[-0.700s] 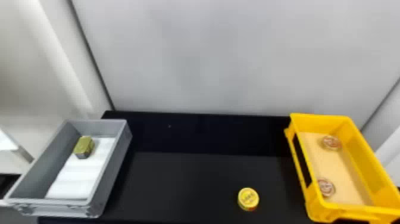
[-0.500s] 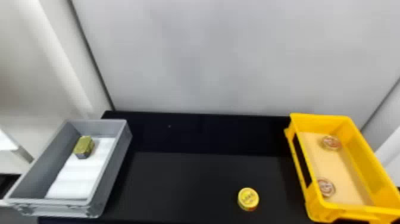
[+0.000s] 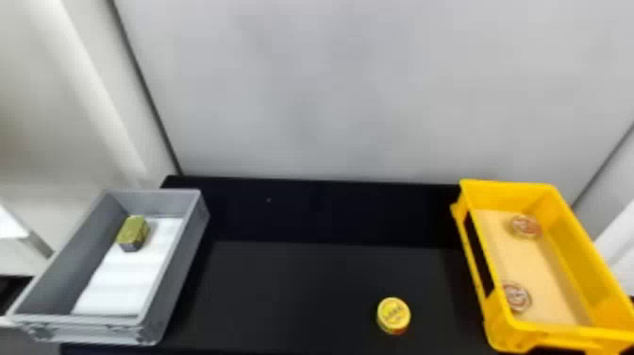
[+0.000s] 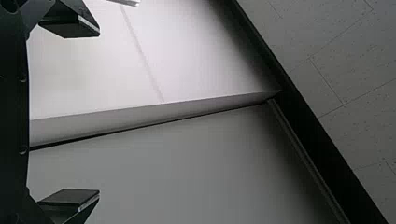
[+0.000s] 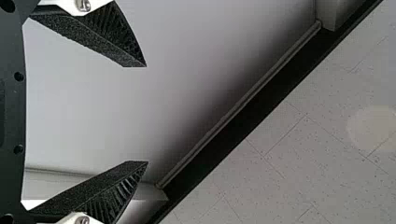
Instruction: Pick up the round yellow can and place it in the yellow rectangular box
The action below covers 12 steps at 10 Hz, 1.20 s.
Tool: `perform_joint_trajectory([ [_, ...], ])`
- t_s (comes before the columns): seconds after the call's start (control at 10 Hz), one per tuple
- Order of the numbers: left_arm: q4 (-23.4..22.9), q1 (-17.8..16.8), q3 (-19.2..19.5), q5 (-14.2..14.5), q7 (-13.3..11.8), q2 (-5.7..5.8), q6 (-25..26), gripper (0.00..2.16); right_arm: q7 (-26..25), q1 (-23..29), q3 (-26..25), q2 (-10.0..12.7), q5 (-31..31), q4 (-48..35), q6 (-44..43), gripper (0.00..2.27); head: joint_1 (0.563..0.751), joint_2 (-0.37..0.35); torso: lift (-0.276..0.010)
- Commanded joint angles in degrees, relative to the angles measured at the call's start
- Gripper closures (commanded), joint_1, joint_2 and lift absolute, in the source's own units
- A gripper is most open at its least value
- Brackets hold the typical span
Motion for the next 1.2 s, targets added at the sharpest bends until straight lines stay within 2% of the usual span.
perform_joint_trajectory([
  [0.0,0.0,0.18,0.1,0.0,-0.04,0.0,0.08,0.07,-1.73,-2.58,0.34,2.3,-7.72,-0.46,14.68,0.0,0.694,0.054,-0.003],
  [0.1,0.0,0.18,0.01,0.0,-0.04,0.0,0.17,0.07,0.02,-4.51,-0.1,3.44,-10.18,-0.37,24.35,0.0,0.694,0.054,-0.003],
  [0.2,0.0,0.26,-0.08,0.0,-0.04,-0.09,0.17,0.07,5.91,-5.83,-0.8,4.76,-10.18,0.24,33.15,0.0,0.694,0.054,-0.003],
  [0.4,0.0,0.26,-0.34,0.27,-0.04,-0.17,0.7,0.07,17.7,-6.62,-1.16,6.35,-11.76,4.64,44.84,0.0,0.694,0.054,-0.003],
  [0.5,0.0,0.18,-0.78,0.35,-0.04,-0.26,0.7,0.07,20.95,-6.27,-0.89,6.43,-14.23,6.92,47.39,0.0,0.694,0.054,-0.003],
  [0.6,0.0,0.18,-1.13,0.44,-0.04,-0.35,0.87,0.07,22.27,-5.21,-0.98,6.96,-19.41,10.0,49.5,0.0,0.694,0.054,-0.003],
  [0.8,0.35,-0.44,-2.01,0.71,-0.04,-0.79,1.23,0.07,22.44,-0.2,-1.42,8.54,-26.27,13.95,48.45,0.0,0.694,0.054,-0.003],
  [1.1,0.79,-0.7,-2.63,0.88,-0.04,-1.67,1.14,0.07,24.82,8.59,-1.16,11.18,-27.68,18.87,46.69,0.01,0.694,0.054,-0.003],
])
